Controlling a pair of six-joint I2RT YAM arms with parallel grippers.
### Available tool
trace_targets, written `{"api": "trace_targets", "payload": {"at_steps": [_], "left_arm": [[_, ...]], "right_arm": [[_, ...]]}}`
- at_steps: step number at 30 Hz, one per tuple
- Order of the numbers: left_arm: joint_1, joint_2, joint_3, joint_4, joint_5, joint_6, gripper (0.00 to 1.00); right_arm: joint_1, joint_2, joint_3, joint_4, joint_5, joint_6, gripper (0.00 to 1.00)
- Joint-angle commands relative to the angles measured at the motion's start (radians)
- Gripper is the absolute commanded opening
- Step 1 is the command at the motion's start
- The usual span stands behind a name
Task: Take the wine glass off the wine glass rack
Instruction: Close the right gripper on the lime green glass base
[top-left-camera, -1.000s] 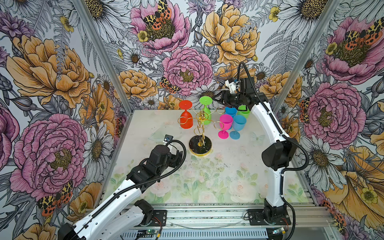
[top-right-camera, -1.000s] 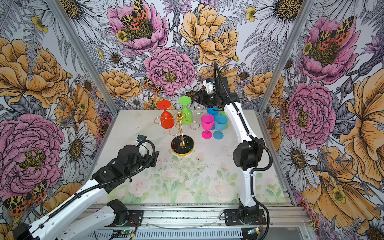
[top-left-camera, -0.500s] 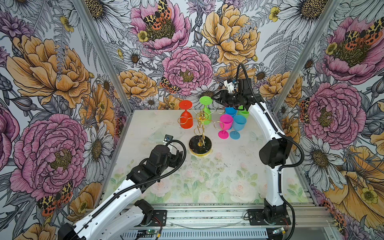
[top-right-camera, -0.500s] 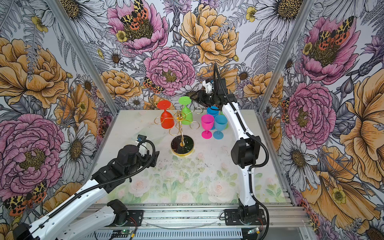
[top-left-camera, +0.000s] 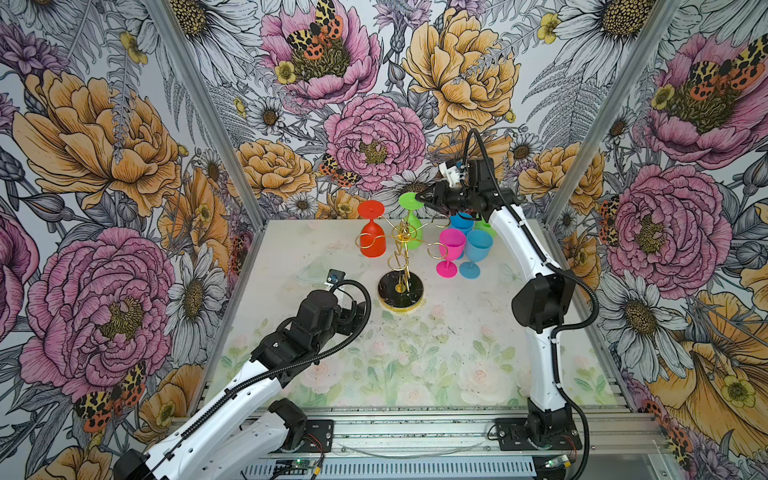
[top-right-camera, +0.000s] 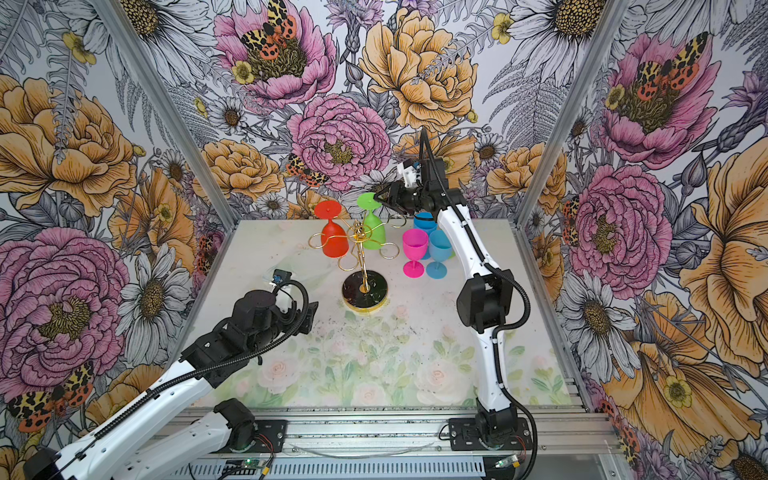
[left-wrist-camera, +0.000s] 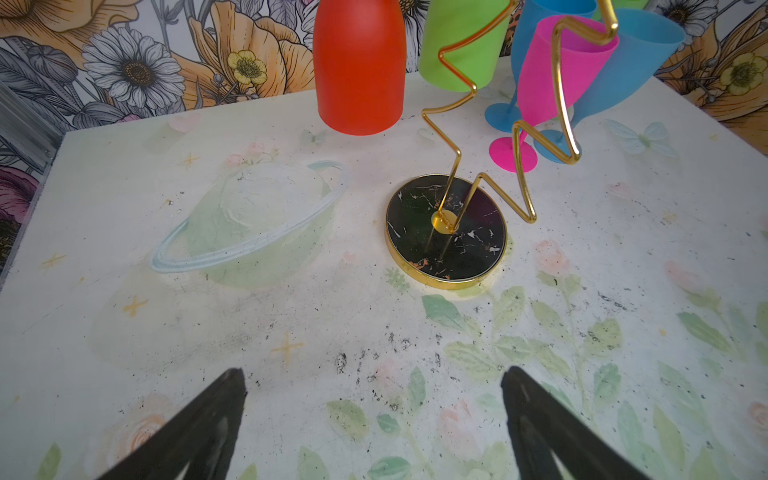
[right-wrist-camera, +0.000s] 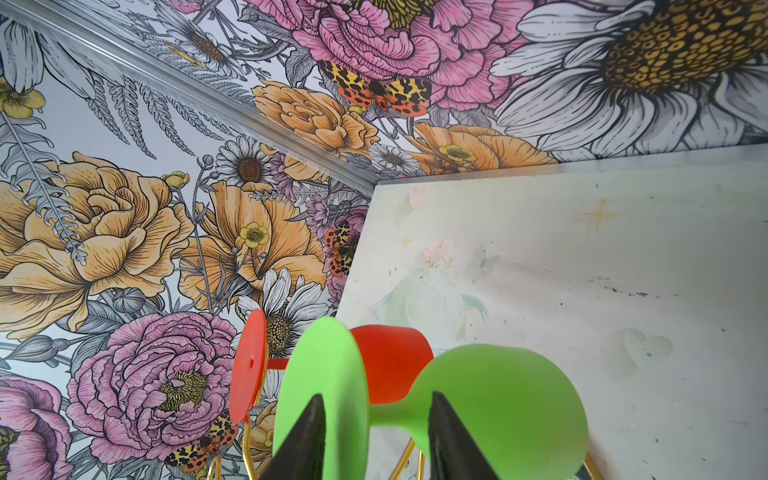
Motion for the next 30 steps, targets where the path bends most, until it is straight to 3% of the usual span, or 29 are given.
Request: {"api": "trace_targets", "payload": {"at_steps": [1, 18, 30], "left_arm": [[0.011, -0.012, 0.010, 0.020, 0.009, 0.002, 0.97], [0.010, -0.012, 0.008, 0.020, 0.005, 0.003, 0.98], [0.011, -0.014, 0.010, 0.020, 0.006, 0.005, 0.98]], "right_arm": [[0.007, 0.013, 0.027, 0.022, -0.032, -0.003, 0.37], [0.006, -0.001, 0.037, 0.024, -0.025, 0.002, 0.13], [0.007, -0.036, 0.038, 0.025, -0.044, 0.010, 0.05]]}}
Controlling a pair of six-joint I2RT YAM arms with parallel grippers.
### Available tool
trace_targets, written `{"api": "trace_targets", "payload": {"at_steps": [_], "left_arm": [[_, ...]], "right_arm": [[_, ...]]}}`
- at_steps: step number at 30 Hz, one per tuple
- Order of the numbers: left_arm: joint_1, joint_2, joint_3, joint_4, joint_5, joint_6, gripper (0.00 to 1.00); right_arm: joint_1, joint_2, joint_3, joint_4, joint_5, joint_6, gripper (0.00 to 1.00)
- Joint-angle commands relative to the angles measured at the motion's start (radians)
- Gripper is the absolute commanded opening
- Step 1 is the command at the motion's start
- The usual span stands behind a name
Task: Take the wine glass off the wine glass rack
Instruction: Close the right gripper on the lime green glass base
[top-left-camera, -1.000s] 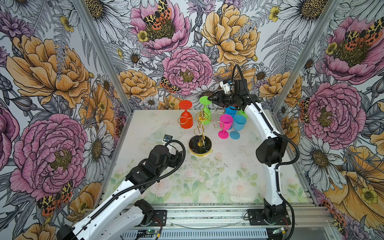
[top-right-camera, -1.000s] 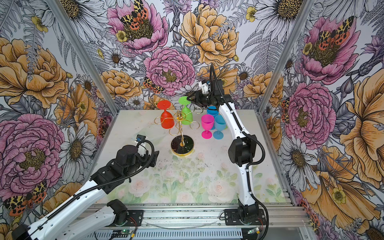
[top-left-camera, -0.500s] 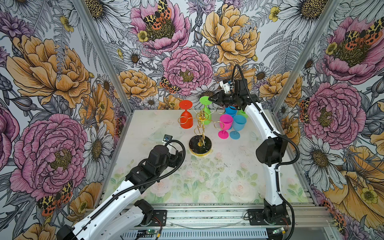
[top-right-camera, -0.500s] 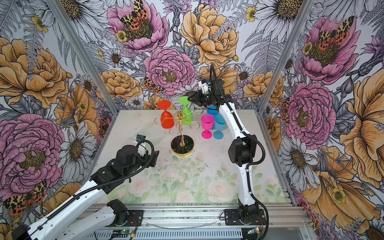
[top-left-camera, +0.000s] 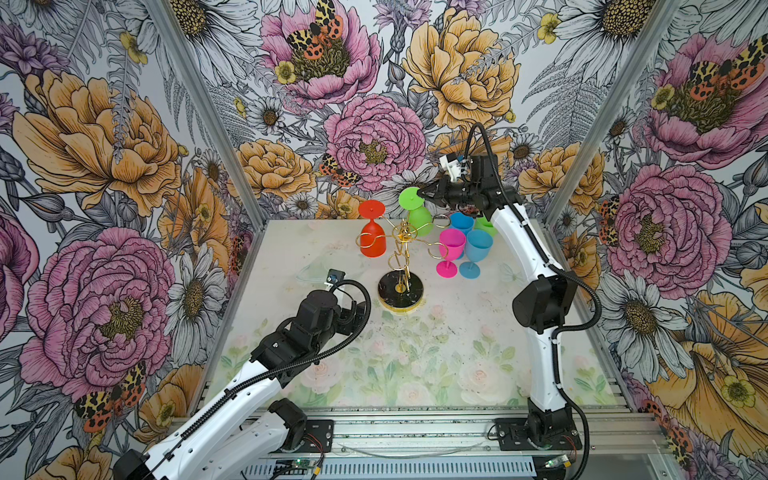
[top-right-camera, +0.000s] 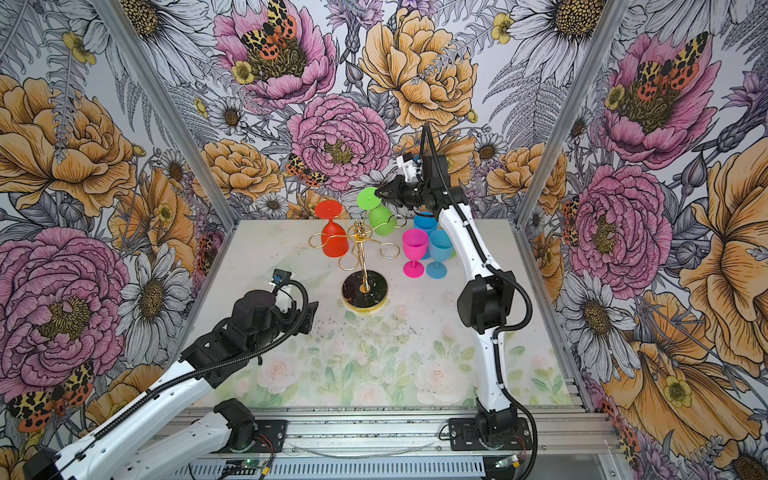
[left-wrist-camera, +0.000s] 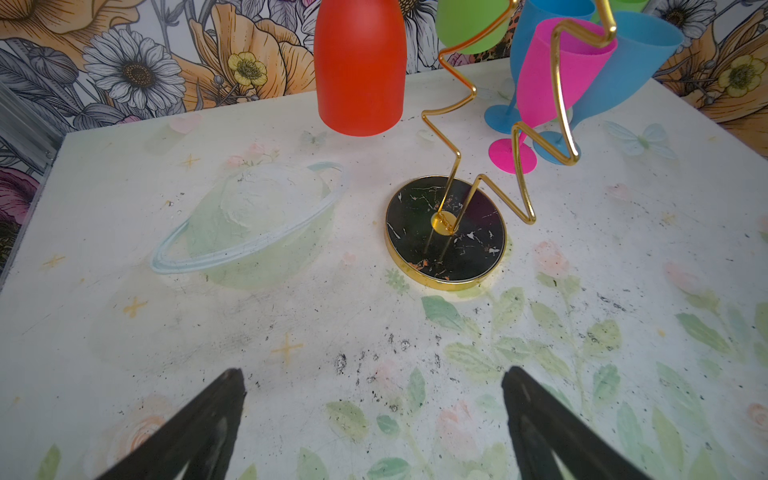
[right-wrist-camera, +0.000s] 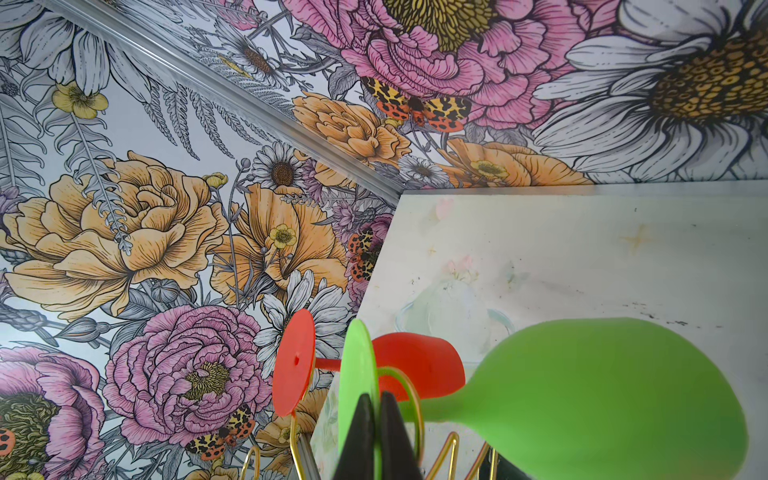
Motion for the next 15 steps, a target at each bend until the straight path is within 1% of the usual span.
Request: {"api": "trace_targets", "payload": {"at_steps": [1, 5, 15], "left_arm": [[0.011, -0.013, 0.010, 0.019, 0.006, 0.005, 0.98], [0.011, -0.013, 0.010, 0.021, 0.008, 0.006, 0.98], [0.011, -0.018, 0.010, 0.024, 0.008, 0.008, 0.98]], "right_arm": [[0.007, -0.026, 0.015, -0.021, -0.006, -0.009, 0.04], [0.008, -0.038, 0.015, -0.021, -0.024, -0.005, 0.00], [0.009, -0.074, 0.015, -0.019, -0.049, 0.000, 0.00]]}}
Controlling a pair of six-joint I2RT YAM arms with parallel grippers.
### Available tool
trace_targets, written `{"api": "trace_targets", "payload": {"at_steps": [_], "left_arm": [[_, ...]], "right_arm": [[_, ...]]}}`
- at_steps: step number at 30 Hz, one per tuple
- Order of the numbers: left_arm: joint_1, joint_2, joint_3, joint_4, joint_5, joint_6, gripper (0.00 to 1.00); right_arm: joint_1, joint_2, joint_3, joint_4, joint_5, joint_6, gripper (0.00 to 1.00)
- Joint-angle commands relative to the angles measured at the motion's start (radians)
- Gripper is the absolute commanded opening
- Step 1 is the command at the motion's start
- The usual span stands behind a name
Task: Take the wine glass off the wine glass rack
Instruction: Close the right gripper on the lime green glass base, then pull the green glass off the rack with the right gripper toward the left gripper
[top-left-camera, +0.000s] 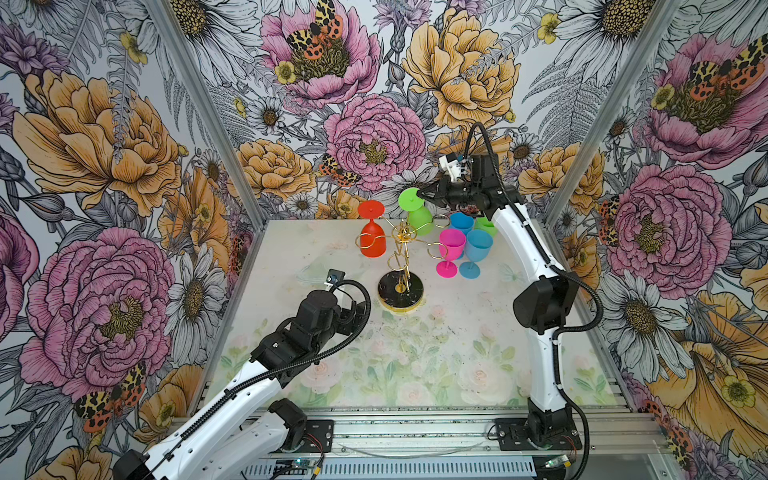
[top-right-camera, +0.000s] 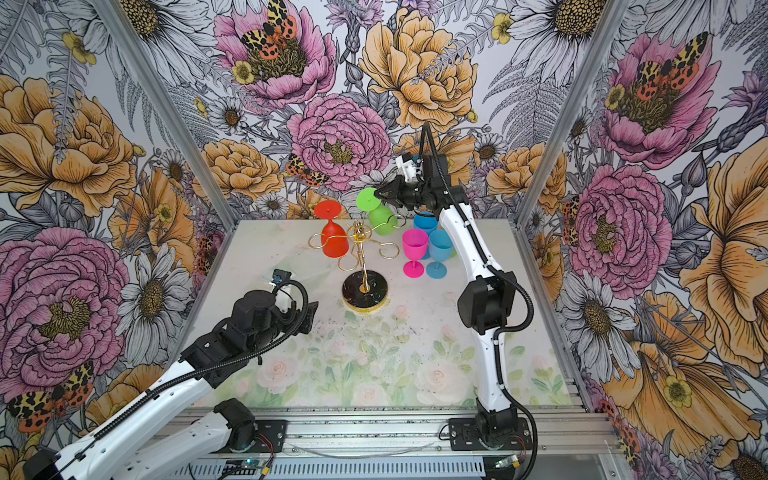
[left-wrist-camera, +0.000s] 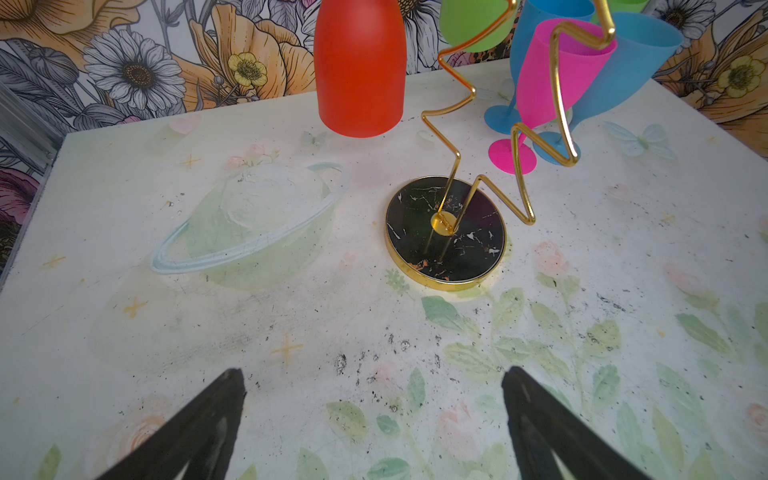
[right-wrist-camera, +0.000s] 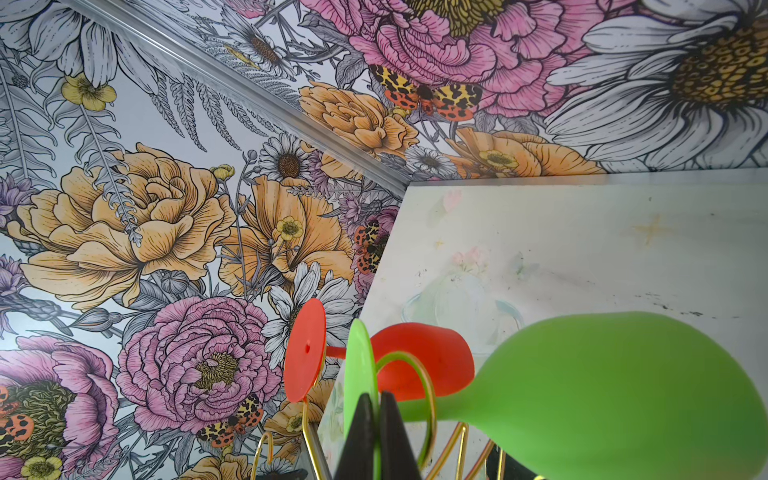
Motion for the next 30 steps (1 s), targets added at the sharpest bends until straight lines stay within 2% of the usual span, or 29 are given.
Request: {"api": "trace_targets", "payload": {"at_steps": [1, 15, 30], "left_arm": [[0.010, -0.016, 0.010, 0.022, 0.009, 0.009, 0.98], [0.011, -0.015, 0.008, 0.026, 0.012, 0.008, 0.98], [0.011, 0.002, 0.010, 0.030, 0.021, 0.011, 0.98]], "right_arm": [[0.010, -0.064, 0.015, 0.003, -0.028, 0.001, 0.00], [0.038, -0.091, -0.033, 0.002, -0.105, -0.026, 0.00], [0.038, -0.213, -0.169, 0.001, -0.068, -0.072, 0.00]]}}
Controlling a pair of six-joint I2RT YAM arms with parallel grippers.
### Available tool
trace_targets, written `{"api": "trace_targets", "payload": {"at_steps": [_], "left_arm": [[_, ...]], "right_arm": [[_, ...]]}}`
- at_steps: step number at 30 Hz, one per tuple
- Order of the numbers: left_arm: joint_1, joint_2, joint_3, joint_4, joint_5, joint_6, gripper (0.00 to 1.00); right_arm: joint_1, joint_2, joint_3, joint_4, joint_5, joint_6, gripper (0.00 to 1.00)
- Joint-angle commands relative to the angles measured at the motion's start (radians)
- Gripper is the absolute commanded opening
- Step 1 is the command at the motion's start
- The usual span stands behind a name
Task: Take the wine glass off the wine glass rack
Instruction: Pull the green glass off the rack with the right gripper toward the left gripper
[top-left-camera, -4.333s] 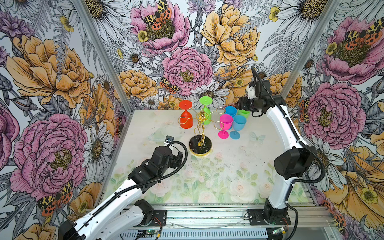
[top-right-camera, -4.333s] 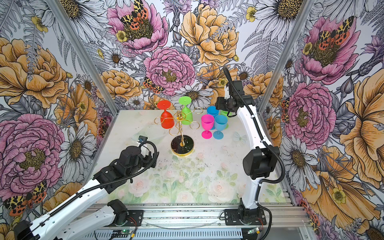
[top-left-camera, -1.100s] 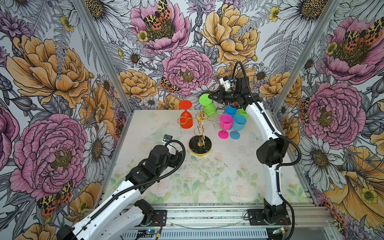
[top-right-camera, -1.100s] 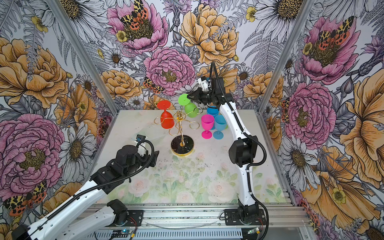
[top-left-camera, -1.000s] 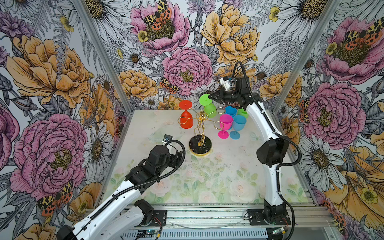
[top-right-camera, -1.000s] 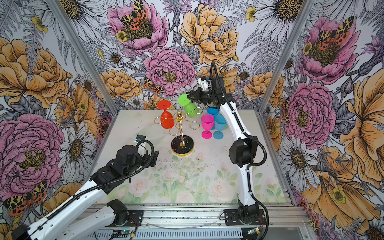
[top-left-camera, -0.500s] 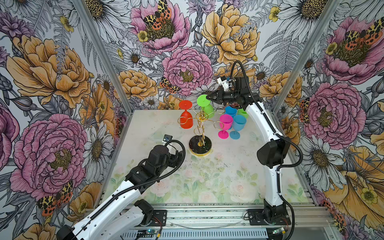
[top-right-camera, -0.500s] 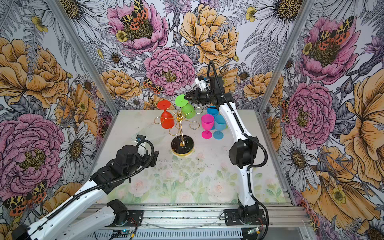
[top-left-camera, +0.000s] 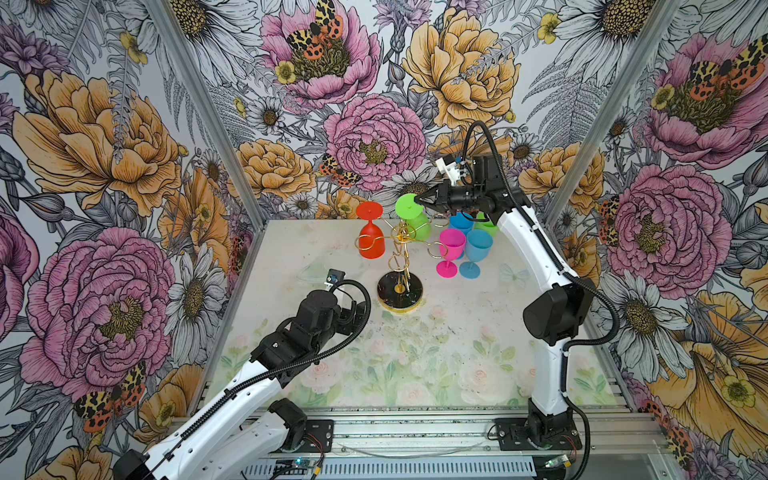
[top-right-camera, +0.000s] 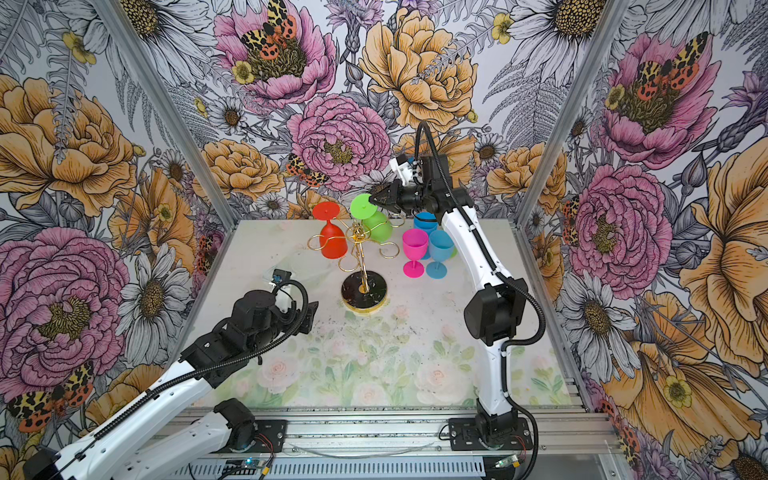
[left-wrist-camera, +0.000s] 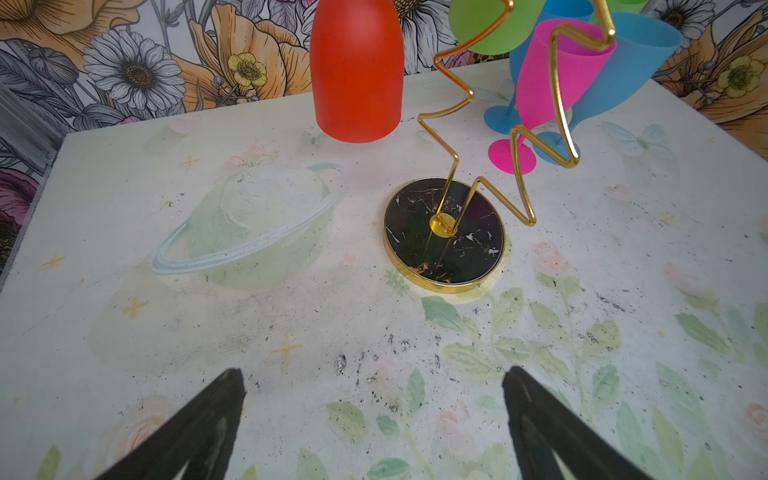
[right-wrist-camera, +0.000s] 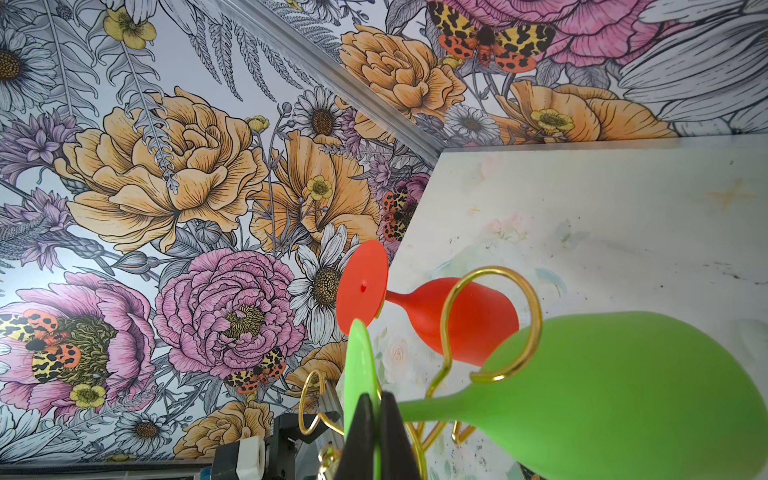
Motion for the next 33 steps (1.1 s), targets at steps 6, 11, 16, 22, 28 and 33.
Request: {"api": "trace_targets", "payload": {"at_steps": [6, 11, 16, 22, 28, 33], "left_arm": [[0.013, -0.003, 0.008, 0.029, 0.021, 0.009, 0.98], [0.016, -0.012, 0.006, 0.028, 0.016, 0.002, 0.98], [0.031, -0.022, 0.005, 0.028, 0.037, -0.007, 0.98], [0.048, -0.028, 0.012, 0.026, 0.058, -0.036, 0.99], [0.054, -0.019, 0.086, 0.006, 0.148, -0.096, 0.99], [0.052, -0.003, 0.150, 0.007, 0.241, -0.157, 0.98]], "right_arm": [[-0.007, -0.071, -0.023, 0.014, 0.028, -0.020, 0.00], [-0.039, -0.098, -0.052, 0.015, 0.071, -0.042, 0.00], [-0.075, -0.127, -0.061, 0.015, 0.100, -0.074, 0.00], [-0.107, -0.161, -0.065, 0.015, 0.122, -0.109, 0.00], [-0.115, -0.262, -0.136, 0.012, 0.189, -0.182, 0.00], [-0.118, -0.438, -0.303, 0.013, 0.316, -0.260, 0.00]]}}
